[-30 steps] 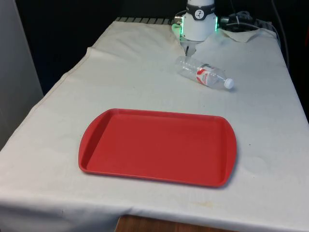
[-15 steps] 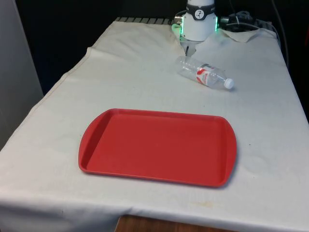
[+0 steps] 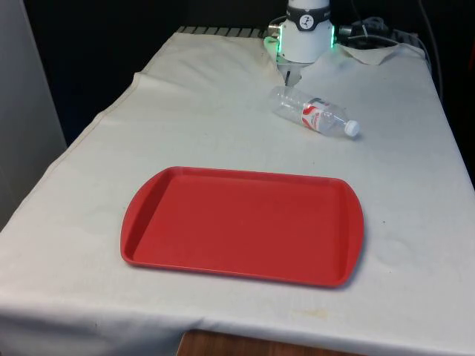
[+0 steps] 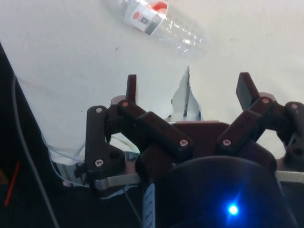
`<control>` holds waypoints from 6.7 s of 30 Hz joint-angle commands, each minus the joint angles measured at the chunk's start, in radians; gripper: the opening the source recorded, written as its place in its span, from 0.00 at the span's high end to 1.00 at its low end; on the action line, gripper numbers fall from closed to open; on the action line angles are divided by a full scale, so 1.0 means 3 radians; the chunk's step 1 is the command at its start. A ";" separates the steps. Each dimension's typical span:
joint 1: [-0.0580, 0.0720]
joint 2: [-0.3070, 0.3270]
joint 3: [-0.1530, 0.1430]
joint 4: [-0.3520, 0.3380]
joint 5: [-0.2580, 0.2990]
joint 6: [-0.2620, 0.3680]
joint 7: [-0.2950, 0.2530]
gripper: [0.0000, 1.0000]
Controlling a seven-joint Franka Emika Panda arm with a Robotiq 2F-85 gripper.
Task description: Place the bottle upright on the tray.
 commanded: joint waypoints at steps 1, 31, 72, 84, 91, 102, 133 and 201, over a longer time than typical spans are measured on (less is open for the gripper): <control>0.0003 -0.0040 0.0013 -0.0050 -0.0033 0.0047 0.0033 0.00; 0.0007 -0.0343 0.0353 -0.0513 -0.0187 0.0087 0.0153 0.00; 0.0007 -0.0203 0.0670 -0.0797 -0.0250 0.0340 -0.0043 0.00; 0.0007 -0.0093 0.0713 -0.0853 -0.0267 0.0450 -0.0147 0.00; 0.0007 -0.0033 0.0747 -0.0860 -0.0293 0.0470 -0.0167 0.00; 0.0007 0.0083 0.0830 -0.0847 -0.0370 0.0450 -0.0170 0.00; 0.0000 0.0450 0.0977 -0.0697 -0.0687 0.0353 -0.0180 0.00; 0.0010 0.1107 0.0987 -0.0360 -0.0980 -0.0067 -0.0717 0.00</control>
